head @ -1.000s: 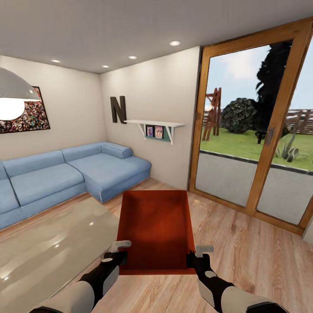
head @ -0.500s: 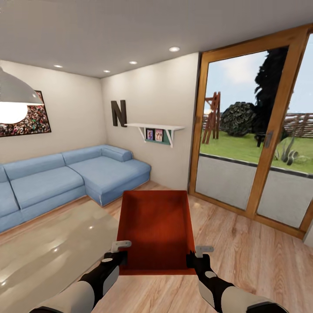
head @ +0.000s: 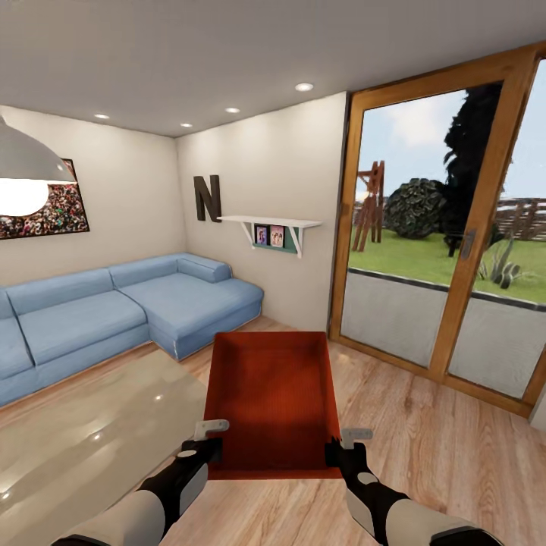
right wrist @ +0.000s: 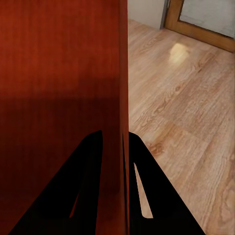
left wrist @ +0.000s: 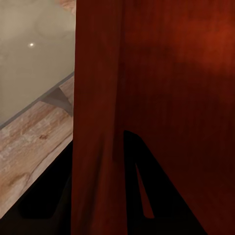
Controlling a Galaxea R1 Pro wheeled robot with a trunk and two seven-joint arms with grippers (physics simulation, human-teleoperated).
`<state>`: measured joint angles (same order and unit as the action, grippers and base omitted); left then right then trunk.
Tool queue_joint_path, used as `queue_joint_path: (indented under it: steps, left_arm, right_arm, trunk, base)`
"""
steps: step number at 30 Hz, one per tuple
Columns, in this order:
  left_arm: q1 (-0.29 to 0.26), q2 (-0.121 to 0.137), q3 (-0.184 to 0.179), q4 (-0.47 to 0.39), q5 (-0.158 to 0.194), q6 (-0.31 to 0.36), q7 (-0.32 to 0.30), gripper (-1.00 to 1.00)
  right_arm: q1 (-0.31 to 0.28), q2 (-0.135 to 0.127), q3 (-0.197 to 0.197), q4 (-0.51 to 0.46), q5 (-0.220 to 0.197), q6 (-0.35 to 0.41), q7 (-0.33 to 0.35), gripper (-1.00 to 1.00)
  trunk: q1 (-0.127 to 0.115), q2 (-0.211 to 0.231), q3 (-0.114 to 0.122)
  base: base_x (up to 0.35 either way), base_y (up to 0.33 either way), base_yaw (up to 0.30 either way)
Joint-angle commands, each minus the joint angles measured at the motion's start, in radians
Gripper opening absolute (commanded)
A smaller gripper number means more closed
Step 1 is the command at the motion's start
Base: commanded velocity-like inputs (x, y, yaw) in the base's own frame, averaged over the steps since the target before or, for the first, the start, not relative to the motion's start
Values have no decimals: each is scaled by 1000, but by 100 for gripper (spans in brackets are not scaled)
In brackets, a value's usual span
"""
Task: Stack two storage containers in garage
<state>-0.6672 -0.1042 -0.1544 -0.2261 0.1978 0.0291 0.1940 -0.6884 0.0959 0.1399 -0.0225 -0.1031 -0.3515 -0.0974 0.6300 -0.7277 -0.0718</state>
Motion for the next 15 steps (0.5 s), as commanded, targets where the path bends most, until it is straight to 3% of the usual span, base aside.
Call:
queue_joint_path:
  steps: [1, 15]
  left_arm:
    - [-2, 11, 68, -6, -11, -41, 14, -100]
    - [-2, 11, 68, -6, -11, -41, 14, -100]
  right_arm:
    - [0, 0, -14, 23, -17, -6, 0, -100]
    - [0, 1, -15, 23, -17, -4, -1, -100]
  trunk:
    - [0, -1, -2]
    - [0, -1, -2]
  base:
    - [0, 0, 0]
    - [0, 0, 0]
